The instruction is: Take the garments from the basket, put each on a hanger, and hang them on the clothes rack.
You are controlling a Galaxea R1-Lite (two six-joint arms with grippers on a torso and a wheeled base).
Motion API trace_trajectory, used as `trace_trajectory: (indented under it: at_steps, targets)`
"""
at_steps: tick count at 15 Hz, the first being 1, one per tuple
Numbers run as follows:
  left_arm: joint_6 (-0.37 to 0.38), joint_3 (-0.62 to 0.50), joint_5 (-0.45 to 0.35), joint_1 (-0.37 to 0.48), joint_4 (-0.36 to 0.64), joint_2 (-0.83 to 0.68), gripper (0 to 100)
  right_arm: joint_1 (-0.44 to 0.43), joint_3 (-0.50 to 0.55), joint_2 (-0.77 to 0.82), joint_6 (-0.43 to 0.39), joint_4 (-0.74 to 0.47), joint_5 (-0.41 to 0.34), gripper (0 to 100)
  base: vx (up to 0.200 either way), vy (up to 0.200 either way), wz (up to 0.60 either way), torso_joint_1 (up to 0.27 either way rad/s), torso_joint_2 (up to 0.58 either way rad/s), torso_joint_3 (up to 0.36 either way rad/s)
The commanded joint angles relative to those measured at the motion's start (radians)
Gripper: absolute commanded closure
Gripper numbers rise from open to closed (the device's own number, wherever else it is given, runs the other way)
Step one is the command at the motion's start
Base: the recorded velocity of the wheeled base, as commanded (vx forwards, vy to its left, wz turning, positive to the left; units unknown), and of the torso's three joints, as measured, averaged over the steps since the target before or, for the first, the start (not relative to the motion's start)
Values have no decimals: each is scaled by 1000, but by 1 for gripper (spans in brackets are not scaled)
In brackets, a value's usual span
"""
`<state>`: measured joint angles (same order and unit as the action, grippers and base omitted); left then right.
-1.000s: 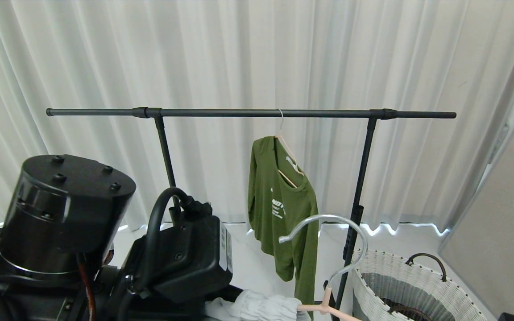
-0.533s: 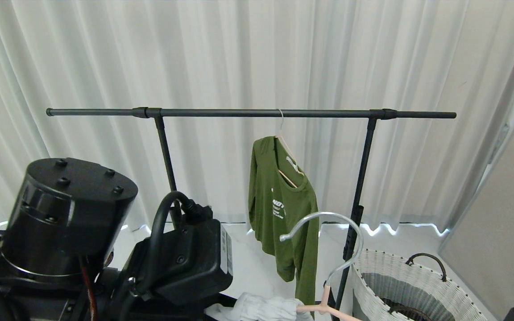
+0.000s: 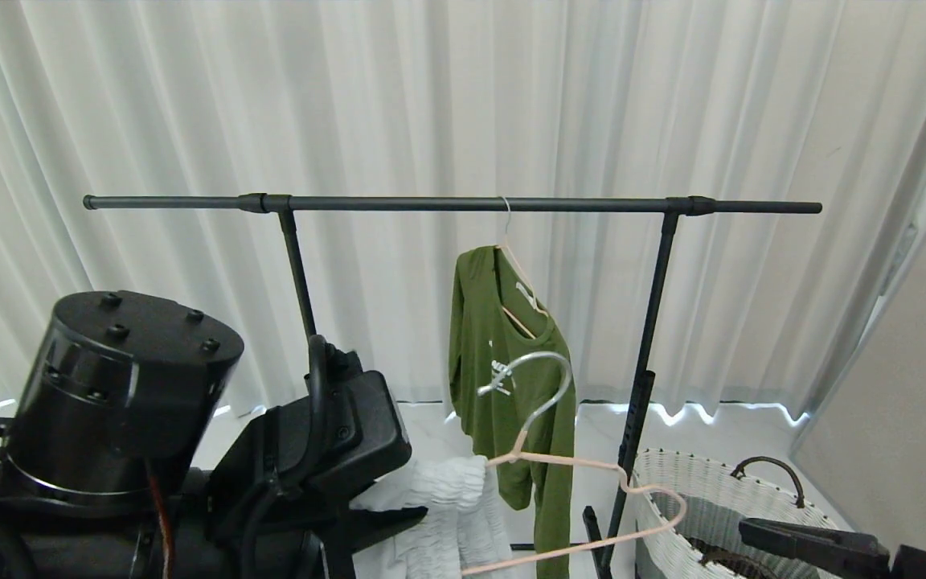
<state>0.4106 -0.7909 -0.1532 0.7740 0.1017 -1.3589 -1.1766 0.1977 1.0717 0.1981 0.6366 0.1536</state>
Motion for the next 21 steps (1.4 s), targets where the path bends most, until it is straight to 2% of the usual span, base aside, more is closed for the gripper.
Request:
trace_trajectory:
  at_steps: [1,4,5,9,11,13,15,21]
  targets:
    - [-12,-2,18,-38,-36,-2,100,35,17,13,32,-43,-12,0,0,0,0,0,0,0]
    - [-170,-8,96,-42,-143,1,100,34,71,120,158,-55,-20,0,0,0,0,0,0,0]
    - [-185,-16,119,-41,-177,0,100,34,101,172,193,-26,-20,0,0,0,0,0,0,0]
    - [-187,-54,130,-41,-243,-5,100,45,149,407,282,123,-14,0,0,0,0,0,0,0]
    - [-187,-62,129,-41,-244,-3,100,87,155,482,285,172,-14,0,0,0,0,0,0,0]
    - [-188,-91,129,-41,-244,-5,100,189,158,599,282,256,-14,0,0,0,0,0,0,0]
    - [-188,-119,129,-41,-243,-8,100,242,161,654,281,296,-17,0,0,0,0,0,0,0]
    - [-188,-130,124,-36,-244,-9,100,288,229,743,285,348,-14,0,0,0,0,0,0,0]
